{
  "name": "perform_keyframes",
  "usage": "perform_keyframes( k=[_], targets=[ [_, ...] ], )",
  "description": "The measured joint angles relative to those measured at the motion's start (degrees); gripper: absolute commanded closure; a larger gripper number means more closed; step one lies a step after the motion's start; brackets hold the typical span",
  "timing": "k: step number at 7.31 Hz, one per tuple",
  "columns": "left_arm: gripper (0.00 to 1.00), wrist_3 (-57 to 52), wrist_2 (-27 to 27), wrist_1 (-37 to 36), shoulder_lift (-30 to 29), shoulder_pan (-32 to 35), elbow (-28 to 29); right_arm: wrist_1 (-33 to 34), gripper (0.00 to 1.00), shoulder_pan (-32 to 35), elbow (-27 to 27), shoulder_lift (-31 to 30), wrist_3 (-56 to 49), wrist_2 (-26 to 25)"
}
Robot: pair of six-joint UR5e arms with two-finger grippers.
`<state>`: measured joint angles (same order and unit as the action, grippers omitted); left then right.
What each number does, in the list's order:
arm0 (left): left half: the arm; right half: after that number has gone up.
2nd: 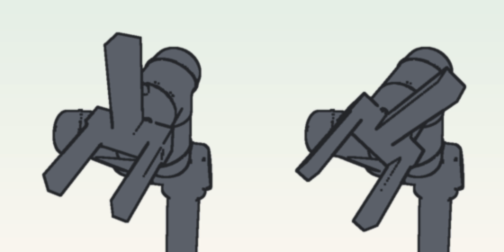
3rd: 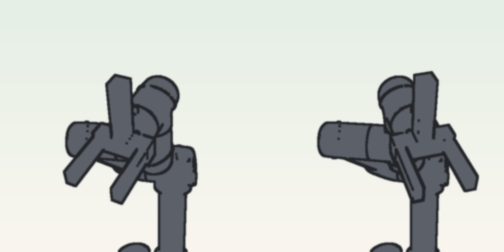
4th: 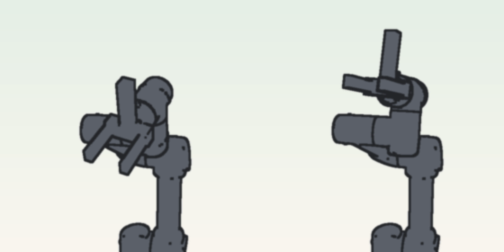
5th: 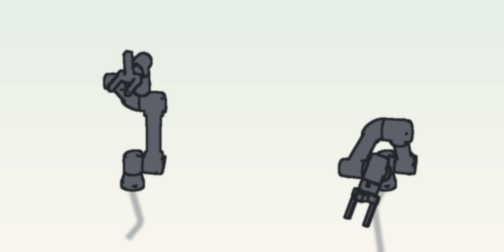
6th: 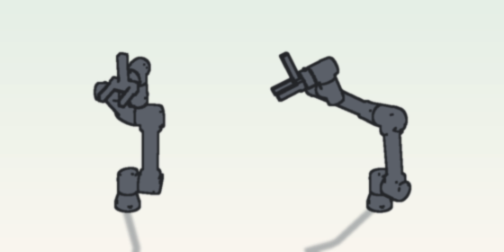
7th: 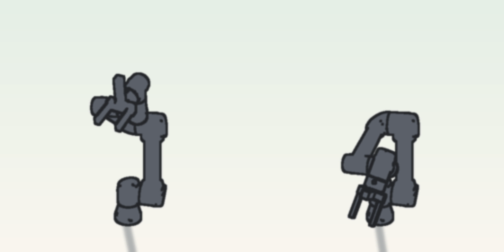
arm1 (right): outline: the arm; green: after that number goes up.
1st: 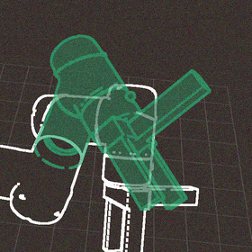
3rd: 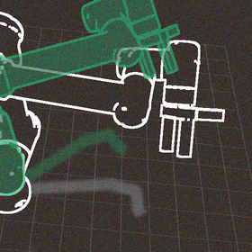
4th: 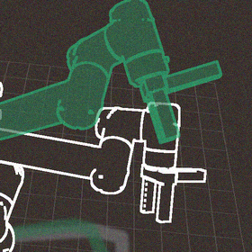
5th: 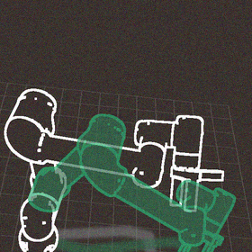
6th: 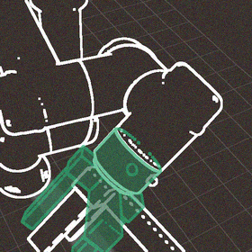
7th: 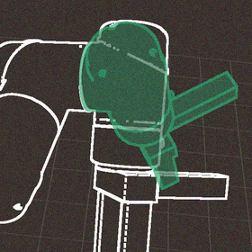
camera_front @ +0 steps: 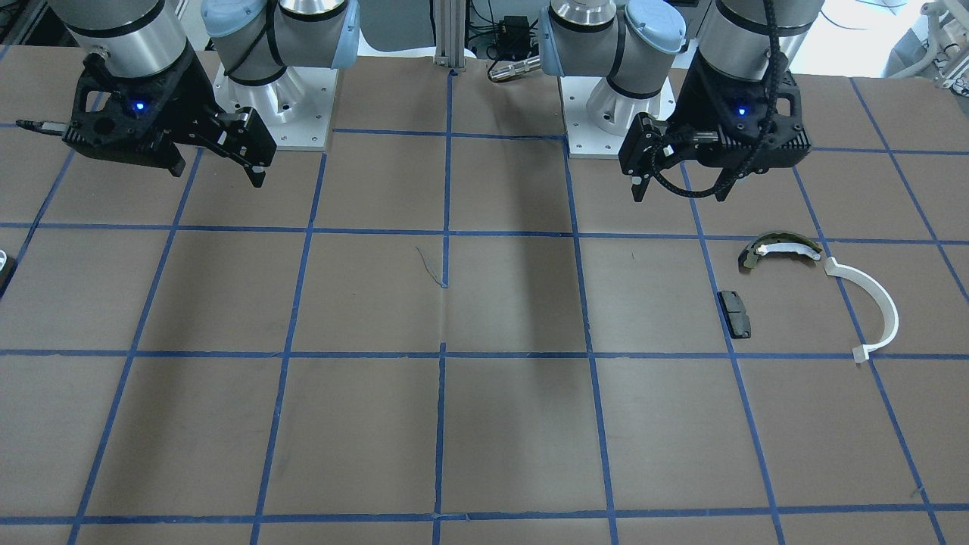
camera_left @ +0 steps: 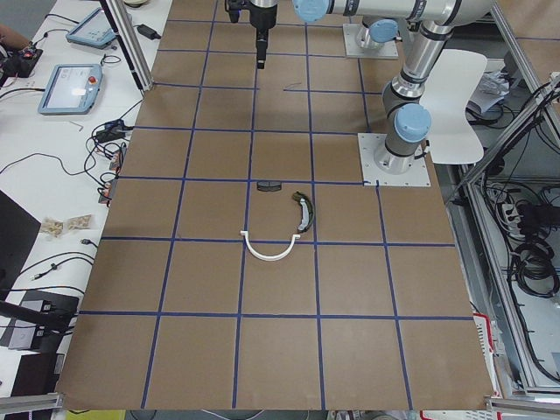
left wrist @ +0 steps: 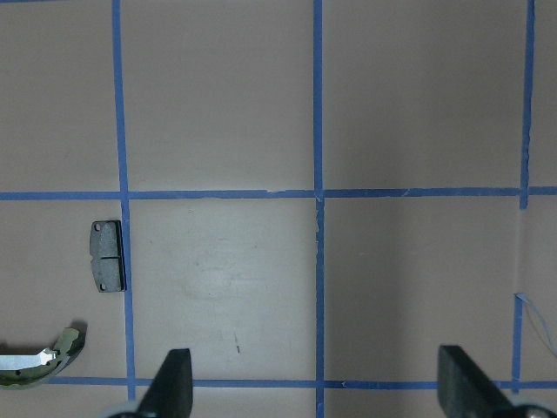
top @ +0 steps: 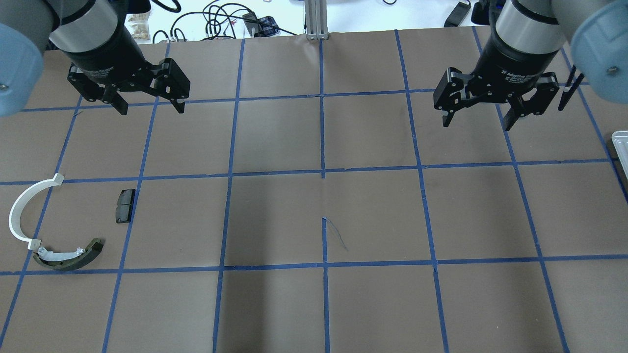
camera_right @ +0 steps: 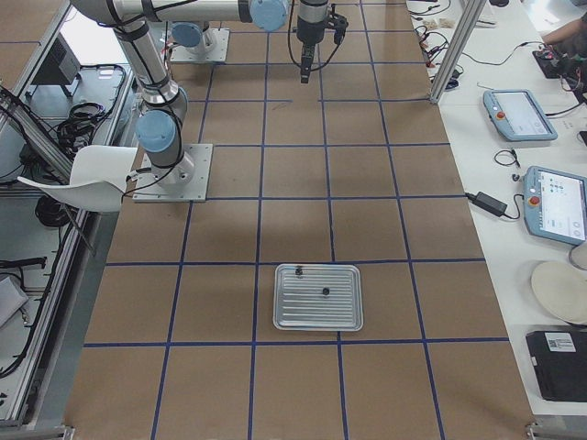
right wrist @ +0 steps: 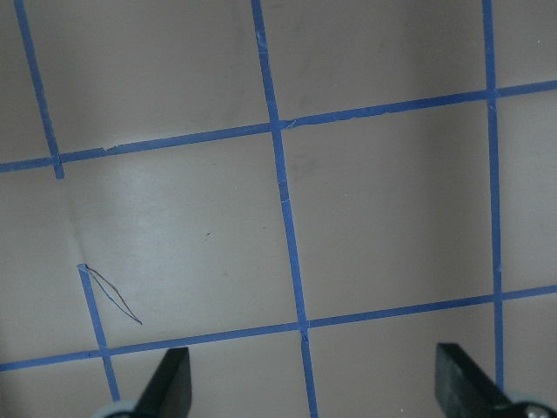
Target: Place bearing gear from tray to pile
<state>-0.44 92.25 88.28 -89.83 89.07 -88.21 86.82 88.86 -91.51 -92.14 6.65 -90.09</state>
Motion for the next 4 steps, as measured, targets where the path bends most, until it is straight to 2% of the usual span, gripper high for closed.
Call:
perform_keyframes(
  k=[4],
  targets=[
    [0.00,2.58,0.10,-1.64,-1.09,0.61,0.89,0.04,0.00,0.00,-0.21,0.03,-0.05,-0.02]
  ],
)
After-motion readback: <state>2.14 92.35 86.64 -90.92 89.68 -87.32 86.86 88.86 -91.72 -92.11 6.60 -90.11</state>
